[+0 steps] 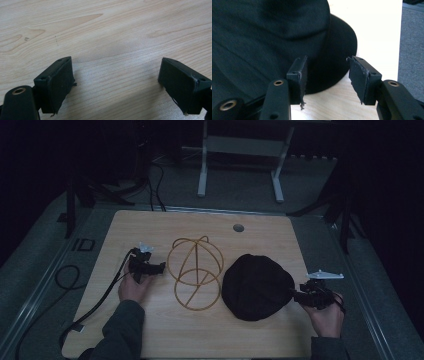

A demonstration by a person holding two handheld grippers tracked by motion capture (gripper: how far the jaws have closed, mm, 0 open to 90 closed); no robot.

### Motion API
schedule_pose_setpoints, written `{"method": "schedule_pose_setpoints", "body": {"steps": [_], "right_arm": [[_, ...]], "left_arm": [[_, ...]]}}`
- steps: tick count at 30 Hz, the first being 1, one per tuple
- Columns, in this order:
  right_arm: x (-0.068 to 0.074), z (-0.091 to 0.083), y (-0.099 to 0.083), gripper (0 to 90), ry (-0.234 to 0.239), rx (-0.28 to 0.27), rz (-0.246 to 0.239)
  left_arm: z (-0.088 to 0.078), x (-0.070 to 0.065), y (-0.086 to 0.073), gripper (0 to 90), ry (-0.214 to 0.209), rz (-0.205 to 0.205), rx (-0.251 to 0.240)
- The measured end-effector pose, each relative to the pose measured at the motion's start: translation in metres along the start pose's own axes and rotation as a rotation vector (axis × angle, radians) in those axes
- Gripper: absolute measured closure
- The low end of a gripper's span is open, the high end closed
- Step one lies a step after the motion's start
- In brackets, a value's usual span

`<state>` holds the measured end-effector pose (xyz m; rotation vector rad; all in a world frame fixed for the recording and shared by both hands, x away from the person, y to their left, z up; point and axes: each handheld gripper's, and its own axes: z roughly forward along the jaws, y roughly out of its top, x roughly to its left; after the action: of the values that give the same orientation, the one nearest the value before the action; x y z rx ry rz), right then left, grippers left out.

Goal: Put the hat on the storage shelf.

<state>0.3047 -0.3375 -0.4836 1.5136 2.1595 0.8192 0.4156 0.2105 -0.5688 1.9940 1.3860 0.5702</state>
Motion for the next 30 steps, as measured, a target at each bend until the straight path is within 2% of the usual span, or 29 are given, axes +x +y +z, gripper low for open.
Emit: {"method": "schedule_pose_setpoints", "body": {"steps": [9, 17, 25, 30], "right_arm": [[0.008, 0.005, 0.023, 53.1, 0.019, -0.005, -0.032], [0.01, 0.017, 0.039, 57.1, 0.017, 0.034, -0.05], [0.006, 0.034, 0.056, 46.9, -0.01, 0.104, -0.043], [0.005, 0.048, 0.064, 45.7, -0.026, 0.164, -0.059]], "left_arm": [[0.0, 0.0, 0.0, 12.5, 0.0, 0.0, 0.0], [0.0, 0.0, 0.0, 12.5, 0.0, 0.001, 0.0], [0.0, 0.0, 0.0, 12.5, 0.0, 0.0, 0.0], [0.0, 0.0, 0.0, 12.5, -0.001, 0.001, 0.001]]}}
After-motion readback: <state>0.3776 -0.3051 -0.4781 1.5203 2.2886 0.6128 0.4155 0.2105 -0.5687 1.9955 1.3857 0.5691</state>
